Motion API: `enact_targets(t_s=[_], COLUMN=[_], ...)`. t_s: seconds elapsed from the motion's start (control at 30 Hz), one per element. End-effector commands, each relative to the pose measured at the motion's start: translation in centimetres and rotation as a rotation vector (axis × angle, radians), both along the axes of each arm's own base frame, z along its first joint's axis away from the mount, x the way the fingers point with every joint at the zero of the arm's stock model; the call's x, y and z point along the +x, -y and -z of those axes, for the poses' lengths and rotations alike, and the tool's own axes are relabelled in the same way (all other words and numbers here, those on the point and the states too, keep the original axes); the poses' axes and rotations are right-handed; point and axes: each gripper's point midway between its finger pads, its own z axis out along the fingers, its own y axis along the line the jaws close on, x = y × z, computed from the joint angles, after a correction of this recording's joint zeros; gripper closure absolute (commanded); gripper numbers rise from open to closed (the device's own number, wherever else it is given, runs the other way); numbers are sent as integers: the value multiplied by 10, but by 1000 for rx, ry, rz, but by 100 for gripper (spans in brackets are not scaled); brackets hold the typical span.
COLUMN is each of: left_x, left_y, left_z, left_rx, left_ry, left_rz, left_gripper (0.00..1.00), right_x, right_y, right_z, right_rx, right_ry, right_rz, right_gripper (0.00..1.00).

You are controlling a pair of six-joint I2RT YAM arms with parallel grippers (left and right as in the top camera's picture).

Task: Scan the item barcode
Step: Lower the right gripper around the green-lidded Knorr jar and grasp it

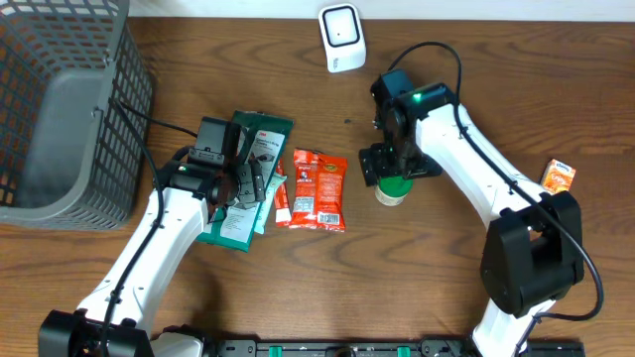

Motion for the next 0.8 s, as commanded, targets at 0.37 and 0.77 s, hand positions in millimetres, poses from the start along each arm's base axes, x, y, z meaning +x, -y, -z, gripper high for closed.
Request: enact_targets(t_s=[0.37, 0.77], left_x=[-1, -1], left_y=[-1, -1], left_z=[2, 2], left_rx=[7, 7], left_ry=[-6, -6], left_rz=[-1, -1], left_gripper=[15, 15], right_x=[-4, 0], right_y=[14, 22], right_z=[46, 53], right_rx=[-37, -76], right_ry=[19, 50], right_rz=[-17, -16], right_gripper=[14, 21])
